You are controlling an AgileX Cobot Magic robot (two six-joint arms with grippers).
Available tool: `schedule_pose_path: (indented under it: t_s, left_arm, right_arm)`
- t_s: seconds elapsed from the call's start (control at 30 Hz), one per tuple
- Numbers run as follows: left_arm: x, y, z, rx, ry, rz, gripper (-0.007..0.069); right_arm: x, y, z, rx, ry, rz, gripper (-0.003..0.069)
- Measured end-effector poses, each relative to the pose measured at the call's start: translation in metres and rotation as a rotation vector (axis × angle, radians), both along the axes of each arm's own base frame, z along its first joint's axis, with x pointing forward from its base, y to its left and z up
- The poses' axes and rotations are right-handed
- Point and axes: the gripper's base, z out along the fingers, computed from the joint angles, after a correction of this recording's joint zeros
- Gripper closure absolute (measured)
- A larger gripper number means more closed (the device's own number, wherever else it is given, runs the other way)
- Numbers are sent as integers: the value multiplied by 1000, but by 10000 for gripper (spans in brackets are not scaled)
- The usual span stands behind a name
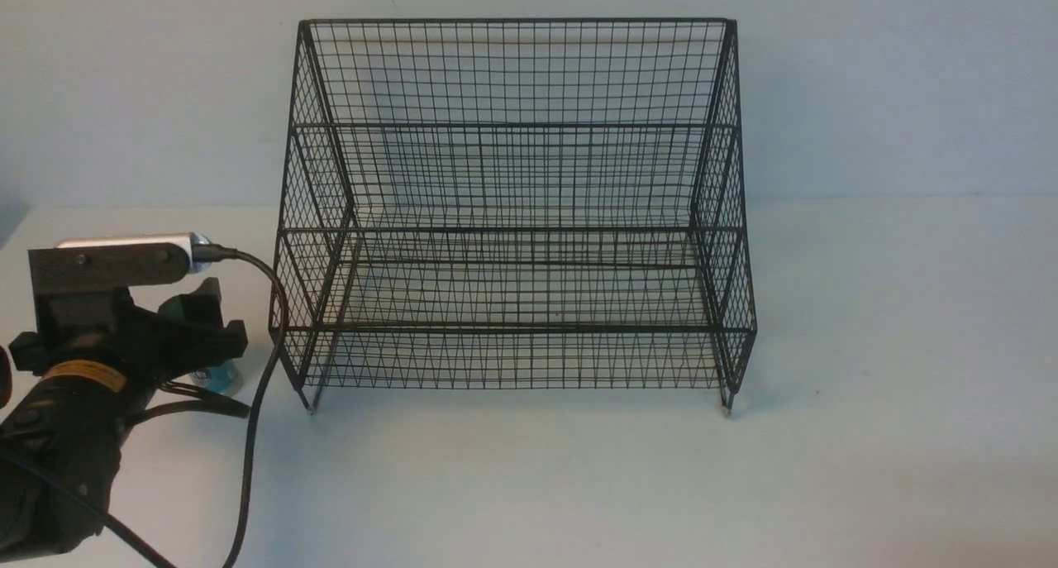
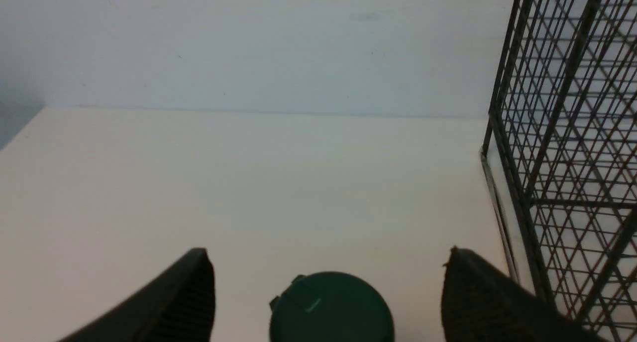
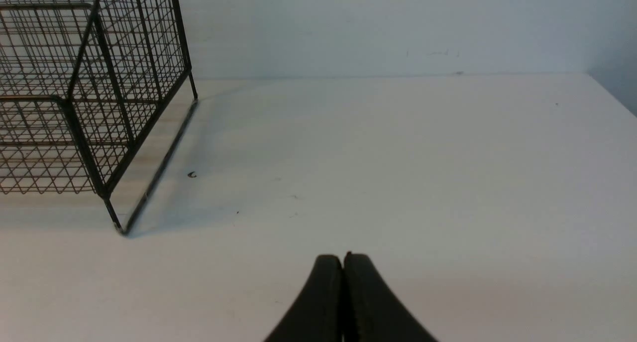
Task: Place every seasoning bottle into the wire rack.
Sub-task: Use the left arm to grab the condiment bottle closest to it
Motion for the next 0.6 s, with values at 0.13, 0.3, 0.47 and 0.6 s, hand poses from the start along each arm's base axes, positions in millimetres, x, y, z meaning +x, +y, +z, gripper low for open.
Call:
schedule_pose_path:
  t_s: [0.13, 0.3, 0.47, 0.6]
  left_arm:
    - [3, 1, -6, 9, -12, 5, 60]
    - [5, 1, -18, 16, 14, 7, 60]
    - [9, 3, -26, 26, -17, 32, 60]
    - [11, 4, -30, 33, -38, 43, 60]
  right_arm:
    - [0, 0, 0, 0, 0, 0, 676]
    - [0, 0, 0, 0, 0, 0, 676]
    - [0, 0, 0, 0, 0, 0, 676]
    - [0, 0, 0, 0, 0, 0, 676]
